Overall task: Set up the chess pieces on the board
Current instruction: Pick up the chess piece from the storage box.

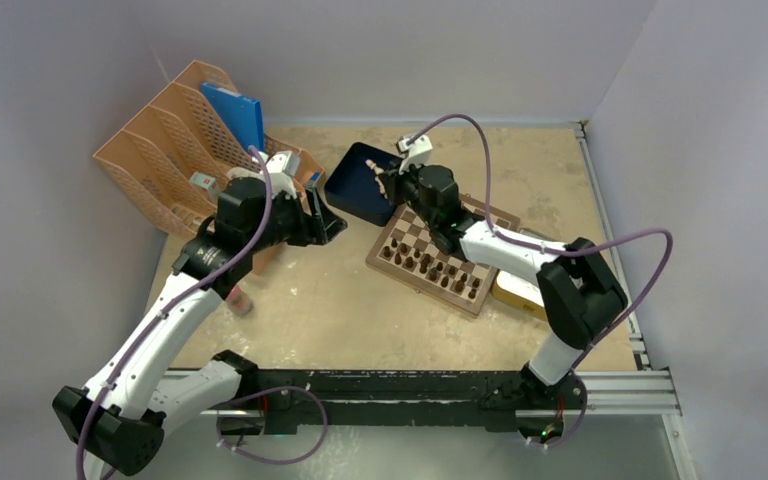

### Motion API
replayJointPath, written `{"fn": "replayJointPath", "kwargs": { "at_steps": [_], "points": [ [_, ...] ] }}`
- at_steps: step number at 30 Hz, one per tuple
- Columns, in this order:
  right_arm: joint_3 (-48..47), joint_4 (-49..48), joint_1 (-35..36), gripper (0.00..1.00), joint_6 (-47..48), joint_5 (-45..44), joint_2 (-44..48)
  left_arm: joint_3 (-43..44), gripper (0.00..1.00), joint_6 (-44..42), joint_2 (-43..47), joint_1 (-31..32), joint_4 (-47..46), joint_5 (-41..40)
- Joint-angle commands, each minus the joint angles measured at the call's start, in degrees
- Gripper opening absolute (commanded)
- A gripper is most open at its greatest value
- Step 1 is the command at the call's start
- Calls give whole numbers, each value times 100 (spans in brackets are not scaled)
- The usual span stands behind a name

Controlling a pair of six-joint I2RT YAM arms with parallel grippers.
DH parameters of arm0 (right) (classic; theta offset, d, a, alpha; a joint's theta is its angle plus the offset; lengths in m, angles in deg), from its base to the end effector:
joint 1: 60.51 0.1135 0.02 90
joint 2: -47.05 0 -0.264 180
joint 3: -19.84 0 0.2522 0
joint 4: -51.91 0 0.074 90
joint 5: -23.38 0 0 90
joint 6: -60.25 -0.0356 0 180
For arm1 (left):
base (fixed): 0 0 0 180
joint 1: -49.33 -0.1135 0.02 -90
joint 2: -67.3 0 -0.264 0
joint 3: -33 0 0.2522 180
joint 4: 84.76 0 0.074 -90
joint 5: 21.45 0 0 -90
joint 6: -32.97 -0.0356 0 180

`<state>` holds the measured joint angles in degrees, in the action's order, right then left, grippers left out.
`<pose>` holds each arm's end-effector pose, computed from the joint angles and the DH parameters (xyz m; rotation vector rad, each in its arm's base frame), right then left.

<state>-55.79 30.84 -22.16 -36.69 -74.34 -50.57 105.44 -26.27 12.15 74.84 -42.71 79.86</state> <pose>0.3152 0.2433 0.2790 -0.3322 1.5753 0.5086 0.1855 -0.0962 0.3595 0.0366 2.0914 -0.8123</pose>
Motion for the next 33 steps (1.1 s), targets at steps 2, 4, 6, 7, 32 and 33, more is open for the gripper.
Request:
{"fn": "replayJointPath", "kwargs": {
  "at_steps": [2, 4, 6, 7, 32, 33],
  "points": [
    [18, -64, 24, 11, -1183, 245, 542, 109, 63, 597, -143, -12, -846, 1042],
    [1, 26, 24, 13, -1767, 495, 629, -53, 61, 874, -144, -12, -1224, 1439],
    [-72, 73, 28, 13, -2198, 593, 696, -283, 58, 1148, -128, -12, -1638, 1683],
    [-87, 88, 24, 13, -2447, 646, 734, -352, 57, 1228, -127, -12, -1799, 1695],
    [1600, -1496, 24, 14, -2080, 2136, 2252, 2500, 50, 411, -1646, -21, -59, 626],
    [1613, -1477, 24, 14, -2061, 2138, 2309, 2594, 50, 397, -1750, -21, 8, 680]
  ]
}}
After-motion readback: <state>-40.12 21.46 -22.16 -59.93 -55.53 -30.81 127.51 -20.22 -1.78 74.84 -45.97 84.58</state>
